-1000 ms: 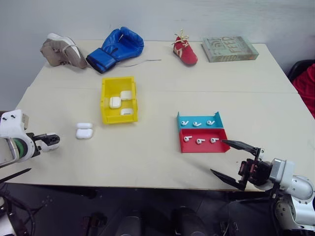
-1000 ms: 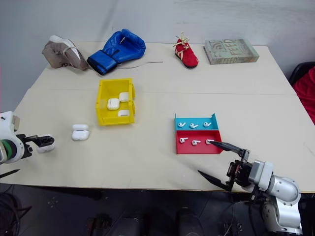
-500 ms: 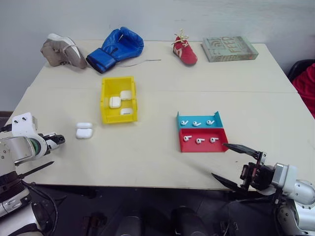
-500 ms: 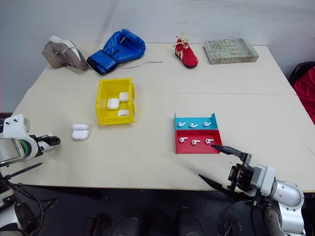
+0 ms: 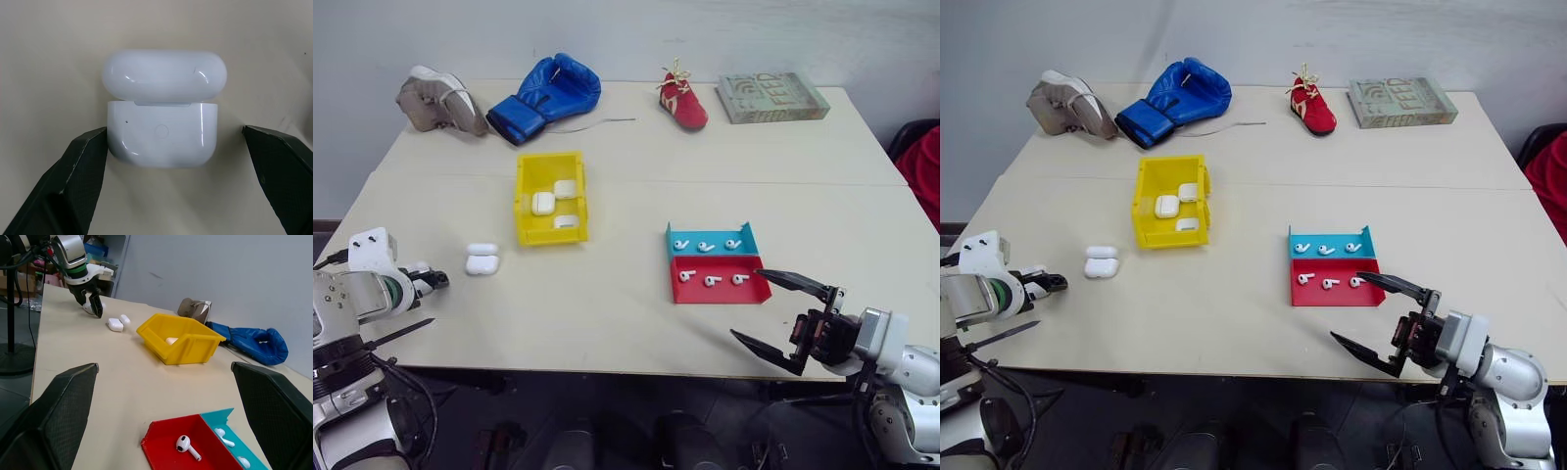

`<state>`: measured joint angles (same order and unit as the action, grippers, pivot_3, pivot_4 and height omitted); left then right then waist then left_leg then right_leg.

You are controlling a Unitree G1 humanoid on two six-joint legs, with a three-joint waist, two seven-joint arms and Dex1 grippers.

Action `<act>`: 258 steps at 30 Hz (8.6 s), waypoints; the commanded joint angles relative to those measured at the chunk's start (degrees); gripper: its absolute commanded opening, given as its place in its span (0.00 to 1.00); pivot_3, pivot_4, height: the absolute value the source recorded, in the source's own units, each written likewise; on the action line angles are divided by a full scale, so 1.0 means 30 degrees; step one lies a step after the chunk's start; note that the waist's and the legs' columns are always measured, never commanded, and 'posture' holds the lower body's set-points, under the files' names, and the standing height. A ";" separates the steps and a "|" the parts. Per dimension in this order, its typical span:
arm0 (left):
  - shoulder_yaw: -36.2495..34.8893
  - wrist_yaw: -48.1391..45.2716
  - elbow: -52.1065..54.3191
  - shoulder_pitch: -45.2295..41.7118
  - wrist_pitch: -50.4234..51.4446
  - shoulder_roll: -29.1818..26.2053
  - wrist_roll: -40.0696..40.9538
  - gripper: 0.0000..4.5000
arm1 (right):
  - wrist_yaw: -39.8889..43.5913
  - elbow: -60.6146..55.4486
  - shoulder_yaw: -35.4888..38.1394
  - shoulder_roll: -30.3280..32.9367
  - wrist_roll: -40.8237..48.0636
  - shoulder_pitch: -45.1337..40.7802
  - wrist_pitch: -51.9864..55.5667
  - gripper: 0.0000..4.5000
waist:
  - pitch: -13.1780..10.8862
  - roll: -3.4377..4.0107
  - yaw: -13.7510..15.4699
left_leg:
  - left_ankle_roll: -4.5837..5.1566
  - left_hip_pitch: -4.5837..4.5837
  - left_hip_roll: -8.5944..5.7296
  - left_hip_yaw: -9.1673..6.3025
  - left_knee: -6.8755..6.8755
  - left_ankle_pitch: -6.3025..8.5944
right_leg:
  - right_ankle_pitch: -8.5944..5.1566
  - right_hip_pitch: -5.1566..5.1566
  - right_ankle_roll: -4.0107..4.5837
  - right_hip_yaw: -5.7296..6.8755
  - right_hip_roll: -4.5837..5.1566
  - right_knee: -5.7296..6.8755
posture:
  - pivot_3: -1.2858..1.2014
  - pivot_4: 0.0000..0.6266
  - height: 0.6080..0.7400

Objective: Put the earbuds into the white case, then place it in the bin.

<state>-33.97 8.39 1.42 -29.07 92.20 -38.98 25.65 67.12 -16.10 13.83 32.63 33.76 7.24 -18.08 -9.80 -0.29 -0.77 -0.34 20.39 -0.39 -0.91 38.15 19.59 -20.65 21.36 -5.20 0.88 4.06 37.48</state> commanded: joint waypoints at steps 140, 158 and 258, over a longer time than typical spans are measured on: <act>1.3011 -2.3921 0.3460 0.6441 -2.9969 0.8079 0.2887 0.62 | 0.4246 0.7550 -1.1588 0.7393 -1.4051 -1.6116 1.1510 0.41 | 0.0002 0.0158 0.0227 | 0.0088 0.0327 0.0057 -0.0038 0.0280 0.0035 | 0.0033 0.0076 -0.0058 0.0001 -0.0099 -0.0213 | 0.52 0.24 1.00; 1.3038 -2.3836 0.3761 0.6688 -2.9882 0.7937 0.2888 0.62 | 0.4315 0.8145 -1.1693 0.7388 -1.4353 -1.6192 1.1160 0.21 | 0.0002 0.0158 0.0225 | 0.0087 0.0323 0.0057 -0.0038 0.0282 0.0036 | 0.0033 0.0073 -0.0058 0.0000 -0.0098 -0.0207 | 0.52 0.24 1.00; 1.1707 -2.4519 0.3991 0.2027 -2.3165 0.9335 0.8349 0.62 | -0.0999 -0.1992 -0.4131 -0.2739 0.3098 -1.0595 1.0896 0.10 | -0.0021 0.0136 0.0196 | 0.0097 0.0315 0.0042 -0.0069 0.0285 0.0041 | 0.0034 0.0058 -0.0060 0.0017 -0.0089 -0.0180 | 0.52 0.24 1.00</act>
<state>1.13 -65.02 10.75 -22.84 23.73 -11.41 50.20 63.33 -21.99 2.21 23.56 43.86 -25.20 15.04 -9.87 0.12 -0.18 -0.05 21.33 -0.26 -1.12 39.01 19.72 -20.55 21.53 -5.38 0.93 3.79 36.94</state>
